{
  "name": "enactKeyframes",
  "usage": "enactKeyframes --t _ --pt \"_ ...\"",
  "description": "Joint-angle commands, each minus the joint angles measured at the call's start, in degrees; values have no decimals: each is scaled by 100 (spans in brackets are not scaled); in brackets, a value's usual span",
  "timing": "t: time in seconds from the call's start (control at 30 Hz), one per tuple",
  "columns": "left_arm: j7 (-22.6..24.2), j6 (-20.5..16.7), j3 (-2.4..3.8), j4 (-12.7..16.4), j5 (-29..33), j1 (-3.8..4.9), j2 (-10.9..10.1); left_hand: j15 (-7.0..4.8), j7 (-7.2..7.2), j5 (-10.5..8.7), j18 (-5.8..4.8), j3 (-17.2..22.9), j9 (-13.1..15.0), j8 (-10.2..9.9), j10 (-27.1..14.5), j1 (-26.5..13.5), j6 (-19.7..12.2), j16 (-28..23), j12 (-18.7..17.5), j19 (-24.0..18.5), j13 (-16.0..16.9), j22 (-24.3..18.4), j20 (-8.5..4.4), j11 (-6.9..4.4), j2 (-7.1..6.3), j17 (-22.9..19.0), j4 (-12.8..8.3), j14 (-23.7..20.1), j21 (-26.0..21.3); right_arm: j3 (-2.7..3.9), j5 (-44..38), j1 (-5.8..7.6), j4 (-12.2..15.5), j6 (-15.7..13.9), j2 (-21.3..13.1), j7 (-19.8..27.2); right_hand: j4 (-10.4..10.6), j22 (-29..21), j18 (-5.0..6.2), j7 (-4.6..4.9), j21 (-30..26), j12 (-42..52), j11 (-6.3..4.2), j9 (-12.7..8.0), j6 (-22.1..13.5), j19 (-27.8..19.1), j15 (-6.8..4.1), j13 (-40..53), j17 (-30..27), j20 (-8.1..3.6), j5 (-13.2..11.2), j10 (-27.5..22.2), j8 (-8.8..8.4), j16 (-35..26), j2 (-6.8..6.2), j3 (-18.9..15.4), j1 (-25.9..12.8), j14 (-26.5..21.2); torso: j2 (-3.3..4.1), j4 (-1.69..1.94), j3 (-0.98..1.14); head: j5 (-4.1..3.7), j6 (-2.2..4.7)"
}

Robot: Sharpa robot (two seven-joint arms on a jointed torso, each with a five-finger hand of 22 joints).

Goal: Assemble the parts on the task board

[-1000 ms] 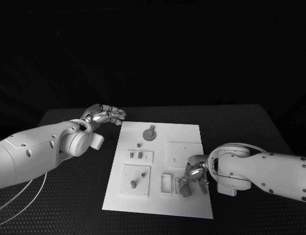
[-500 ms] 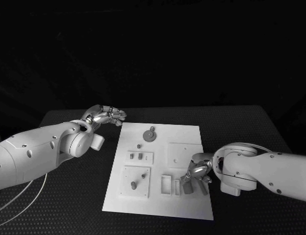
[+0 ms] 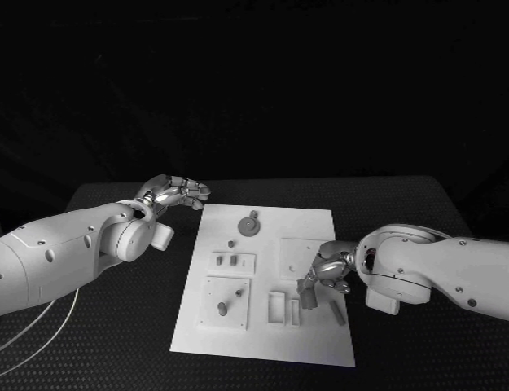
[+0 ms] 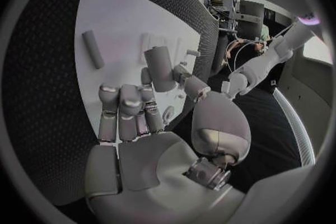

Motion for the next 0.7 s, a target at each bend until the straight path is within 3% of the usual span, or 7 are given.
enactKeyframes --t 0.03,0.37,0.7 --pt "26 30 2 13 26 4 14 19 1 -19 67 -10 -5 36 26 -40 -27 -32 -37 35 -6 9 13 -7 -35 8 34 39 -37 -3 694 3 -77 -68 107 -120 -23 8 364 -5 33 -23 -119 34 55 -15 -17 11 10 40 28 143 60 -22 171 2 108 29 6 9 -5 -3 0" --pt "24 30 2 18 20 5 34 20 0 -20 67 -15 -6 39 29 -44 -26 -39 -37 33 -6 13 14 -8 -55 15 36 37 -41 -4 839 -29 -390 -234 657 -295 -43 14 364 -7 38 -36 -121 22 71 -33 -17 39 30 55 27 135 45 -31 157 -30 40 27 9 15 0 -17 0" --pt "25 40 1 22 20 5 38 21 0 -20 66 -15 -7 41 31 -47 -26 -43 -37 33 -6 16 14 -9 -57 20 40 36 -44 -4 705 -118 -422 -153 771 -320 -39 20 364 -9 48 -44 -123 9 86 -38 -20 70 52 65 25 134 30 -37 163 -61 -38 28 7 9 2 14 -31"
